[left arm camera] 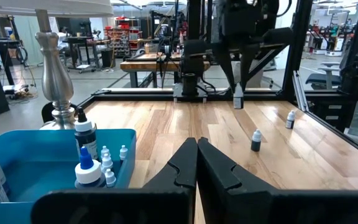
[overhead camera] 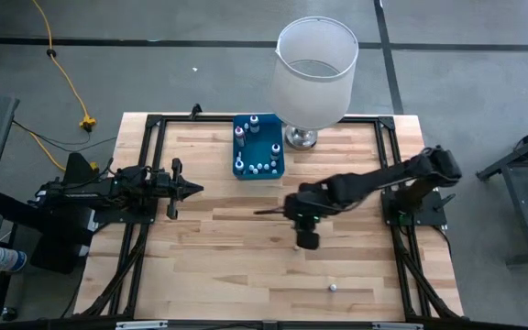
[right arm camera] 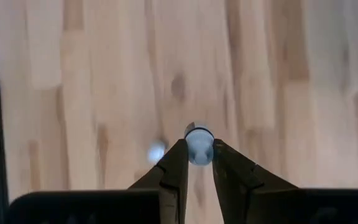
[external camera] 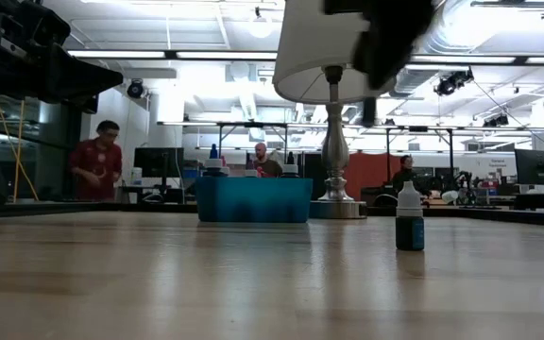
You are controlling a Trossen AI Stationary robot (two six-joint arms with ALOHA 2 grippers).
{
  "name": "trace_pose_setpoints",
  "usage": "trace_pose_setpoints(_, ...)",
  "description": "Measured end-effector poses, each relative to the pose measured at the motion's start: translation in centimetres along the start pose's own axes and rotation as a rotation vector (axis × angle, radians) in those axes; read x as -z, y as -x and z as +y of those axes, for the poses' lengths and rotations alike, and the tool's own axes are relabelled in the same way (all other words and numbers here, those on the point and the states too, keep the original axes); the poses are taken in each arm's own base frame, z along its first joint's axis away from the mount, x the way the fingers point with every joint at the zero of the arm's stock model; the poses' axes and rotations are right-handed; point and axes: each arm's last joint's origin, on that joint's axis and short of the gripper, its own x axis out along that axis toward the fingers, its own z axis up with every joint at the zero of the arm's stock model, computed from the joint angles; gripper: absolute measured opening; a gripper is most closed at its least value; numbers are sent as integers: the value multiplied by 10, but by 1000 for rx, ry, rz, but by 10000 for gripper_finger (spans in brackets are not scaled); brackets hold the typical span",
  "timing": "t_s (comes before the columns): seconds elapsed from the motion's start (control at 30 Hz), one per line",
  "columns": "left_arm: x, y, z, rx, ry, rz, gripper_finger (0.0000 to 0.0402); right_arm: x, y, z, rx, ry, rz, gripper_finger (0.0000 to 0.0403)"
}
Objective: Pick & Place food coloring
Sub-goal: Put the right small blue food coloring bottle into the blue bin
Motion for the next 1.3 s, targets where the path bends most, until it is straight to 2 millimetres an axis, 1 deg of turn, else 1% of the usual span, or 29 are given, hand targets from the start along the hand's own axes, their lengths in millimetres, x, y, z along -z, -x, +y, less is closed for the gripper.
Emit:
trace_pose_setpoints(0.13,0,0,0,0,0,-1,0,-39,-8,-10,19,-14,-25,54)
trace_pose_setpoints(0.27,0,0,0,0,0,0,0,-73,-18,-24,38,-66,-54,55)
trace_pose_setpoints(0.43,0,0,0,0,0,0,0,-105,-30,-44,61,-139,-94,55)
trace_pose_setpoints(0.57,0,0,0,0,0,0,0,-123,-35,-59,90,-180,-131,55)
trace_pose_setpoints(0.7,0,0,0,0,0,0,0,-133,-33,-76,146,-241,-175,55)
trace_pose_setpoints(0.87,0,0,0,0,0,0,0,-136,-29,-99,247,-347,-210,55)
trace_pose_setpoints(1.17,0,0,0,0,0,0,0,-136,-22,-142,342,-544,-256,55)
trace_pose_setpoints(1.2,0,0,0,0,0,0,0,-136,-21,-145,348,-562,-257,55)
trace_pose_setpoints(1.3,0,0,0,0,0,0,0,-136,-29,-156,359,-624,-249,55)
